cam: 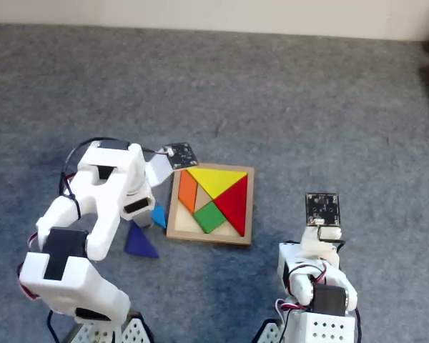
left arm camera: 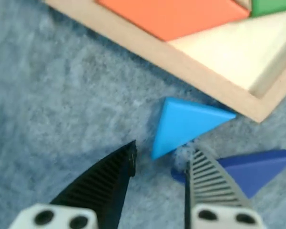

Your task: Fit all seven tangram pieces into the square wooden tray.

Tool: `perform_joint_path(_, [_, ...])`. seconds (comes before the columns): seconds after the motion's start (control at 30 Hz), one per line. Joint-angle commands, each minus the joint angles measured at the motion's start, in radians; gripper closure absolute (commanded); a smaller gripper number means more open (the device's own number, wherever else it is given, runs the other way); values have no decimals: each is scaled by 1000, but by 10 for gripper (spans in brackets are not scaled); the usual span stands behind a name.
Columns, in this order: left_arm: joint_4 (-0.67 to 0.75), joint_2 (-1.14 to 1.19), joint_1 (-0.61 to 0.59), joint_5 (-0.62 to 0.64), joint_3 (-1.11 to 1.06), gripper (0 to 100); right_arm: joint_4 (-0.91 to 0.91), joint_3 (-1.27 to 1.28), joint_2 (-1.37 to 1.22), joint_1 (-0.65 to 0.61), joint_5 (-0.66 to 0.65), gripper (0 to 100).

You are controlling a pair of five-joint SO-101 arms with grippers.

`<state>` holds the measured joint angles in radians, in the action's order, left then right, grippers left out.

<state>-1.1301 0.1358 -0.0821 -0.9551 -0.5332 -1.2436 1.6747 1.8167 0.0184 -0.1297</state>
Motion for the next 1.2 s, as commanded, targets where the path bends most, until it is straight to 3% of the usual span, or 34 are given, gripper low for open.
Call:
perform_joint_path(0.0, [15, -8, -51, 8, 27, 838, -7, 102, 18, 10, -11, 993])
perform_joint_path(0.27, [2, -5, 62, 0, 73, 836, -7, 102, 18, 10, -11, 993])
perform_joint_path(0.47, [5, 2, 136, 0, 105, 698, -7, 102, 18, 10, -11, 993])
perform_joint_path(0.8, [57, 5, 239, -57, 96, 702, -7, 102, 18, 10, -11, 993])
perform_joint_path(1.17, [54, -5, 286, -163, 2, 805, -7, 102, 18, 10, -11, 993])
